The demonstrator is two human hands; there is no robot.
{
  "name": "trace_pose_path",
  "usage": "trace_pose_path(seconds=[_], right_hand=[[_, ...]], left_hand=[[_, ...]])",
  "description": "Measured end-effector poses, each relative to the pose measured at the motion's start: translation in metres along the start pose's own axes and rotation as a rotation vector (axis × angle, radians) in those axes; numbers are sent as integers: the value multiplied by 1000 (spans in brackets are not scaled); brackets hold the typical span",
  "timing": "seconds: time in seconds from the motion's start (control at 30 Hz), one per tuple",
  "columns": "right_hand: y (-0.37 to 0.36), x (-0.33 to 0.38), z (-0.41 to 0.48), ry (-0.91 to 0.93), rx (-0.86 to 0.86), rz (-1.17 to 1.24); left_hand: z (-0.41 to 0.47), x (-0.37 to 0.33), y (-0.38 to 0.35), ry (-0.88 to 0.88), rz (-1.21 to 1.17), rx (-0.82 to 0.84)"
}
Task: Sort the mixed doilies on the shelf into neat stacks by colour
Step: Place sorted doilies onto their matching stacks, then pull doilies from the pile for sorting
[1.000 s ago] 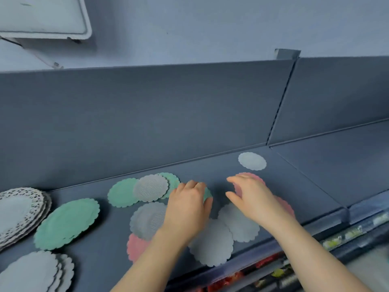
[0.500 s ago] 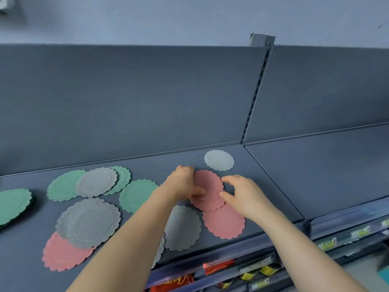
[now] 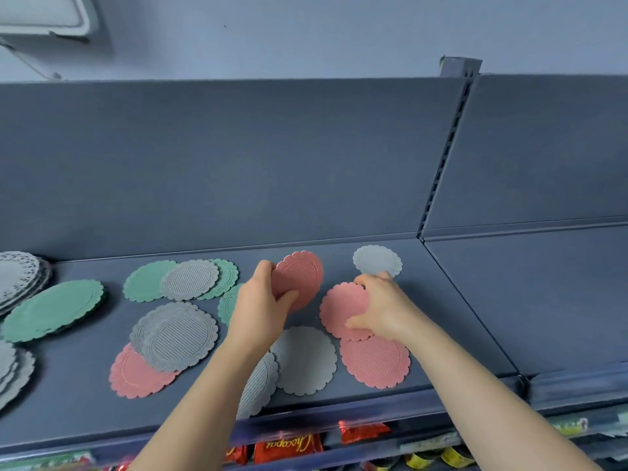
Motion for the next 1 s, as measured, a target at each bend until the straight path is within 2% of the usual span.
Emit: trace_pose_path(seconds=[0.13, 0.27, 0.43, 0.83, 1.0], right_hand=[[5, 32, -4, 139, -68, 47], [18, 80, -19, 288, -127, 255], [12, 150, -36, 444, -150, 344], [-106, 330, -86, 600, 100, 431], [-154, 391, -104, 614, 137, 446]], left_hand=[[-11, 13, 22, 7, -22, -61], [-23, 28, 56, 6, -12, -154], [-42, 61, 112, 76, 34, -256], [-119, 186, 292, 273, 44, -529], [-140, 244, 362, 393, 75, -599]])
Point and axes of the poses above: each hand's wrist, its own z-axis towards the middle knuckle, its own y-axis out of the back of the hand, x = y × z, the point moved 8 cm from there along z, towards the middle knuckle, and after that the axes turned 8 degrees about -y, right-handed, at the moved point
